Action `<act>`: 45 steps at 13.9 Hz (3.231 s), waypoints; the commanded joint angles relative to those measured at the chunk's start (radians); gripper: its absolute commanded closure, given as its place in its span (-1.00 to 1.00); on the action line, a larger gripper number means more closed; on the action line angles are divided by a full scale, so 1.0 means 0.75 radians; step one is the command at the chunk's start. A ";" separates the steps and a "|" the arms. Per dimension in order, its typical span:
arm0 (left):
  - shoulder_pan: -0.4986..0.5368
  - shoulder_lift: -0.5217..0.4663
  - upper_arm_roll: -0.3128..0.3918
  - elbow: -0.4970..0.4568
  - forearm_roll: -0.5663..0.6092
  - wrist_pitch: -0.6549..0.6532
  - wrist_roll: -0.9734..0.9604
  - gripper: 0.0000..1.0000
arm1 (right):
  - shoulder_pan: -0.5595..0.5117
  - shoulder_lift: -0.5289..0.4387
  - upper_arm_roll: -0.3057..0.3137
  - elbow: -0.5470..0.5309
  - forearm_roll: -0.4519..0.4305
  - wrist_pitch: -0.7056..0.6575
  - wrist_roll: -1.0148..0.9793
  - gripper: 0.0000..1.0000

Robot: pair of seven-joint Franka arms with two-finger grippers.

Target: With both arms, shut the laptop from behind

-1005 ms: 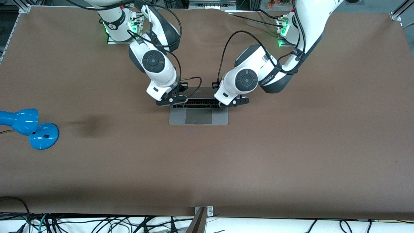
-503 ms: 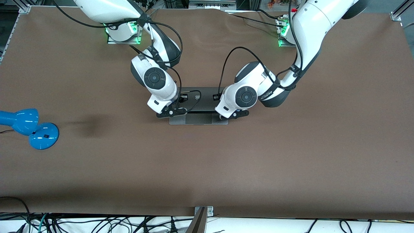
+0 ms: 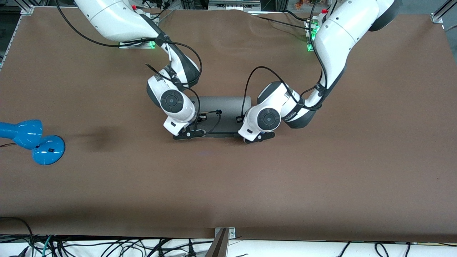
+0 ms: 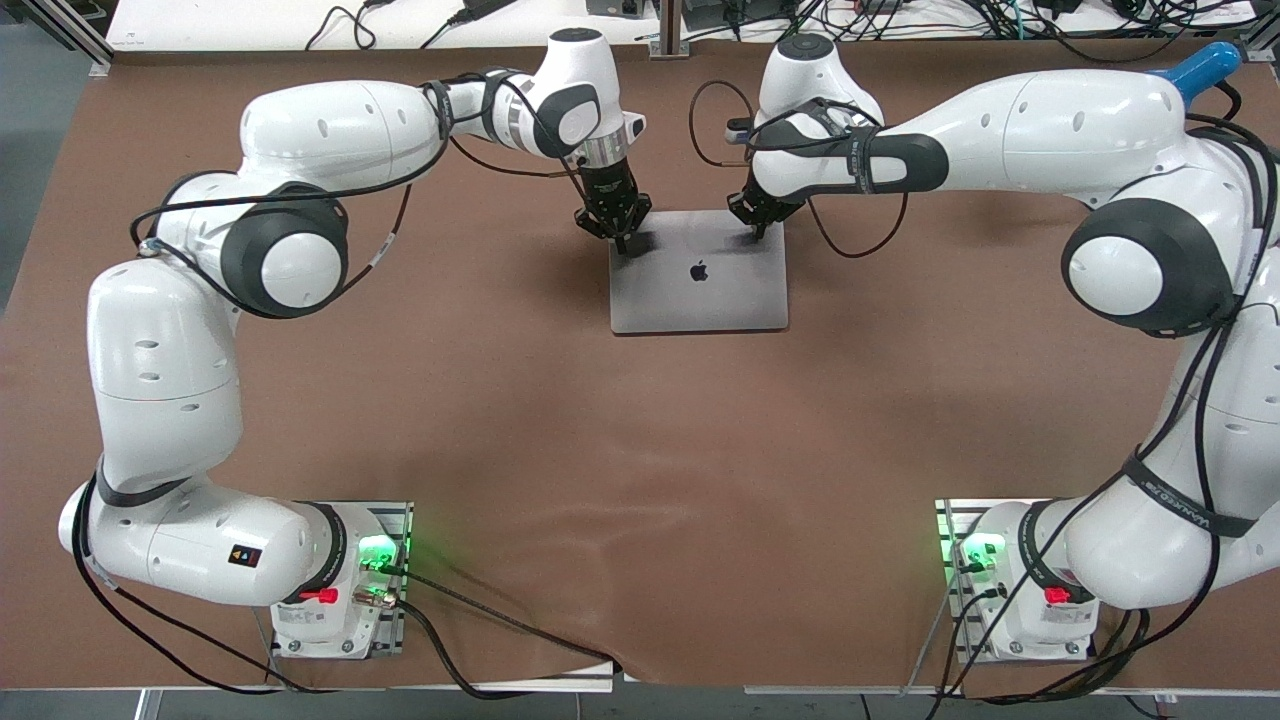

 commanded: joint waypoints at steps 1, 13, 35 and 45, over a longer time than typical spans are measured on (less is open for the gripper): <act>-0.026 0.074 0.023 0.066 0.039 0.046 -0.005 1.00 | 0.001 0.063 -0.004 0.049 -0.030 0.020 0.017 1.00; -0.028 0.126 0.042 0.068 0.084 0.114 -0.005 1.00 | 0.001 0.061 -0.018 0.194 -0.005 -0.090 0.007 -0.27; 0.336 -0.731 0.021 0.032 0.034 -0.485 0.495 -1.00 | -0.357 -0.335 -0.177 0.209 -0.001 -0.389 -0.373 -1.00; 0.324 -1.230 0.479 -0.322 0.010 -0.635 0.974 -1.00 | -0.357 -0.888 -0.435 0.032 0.056 -0.765 -0.578 -1.00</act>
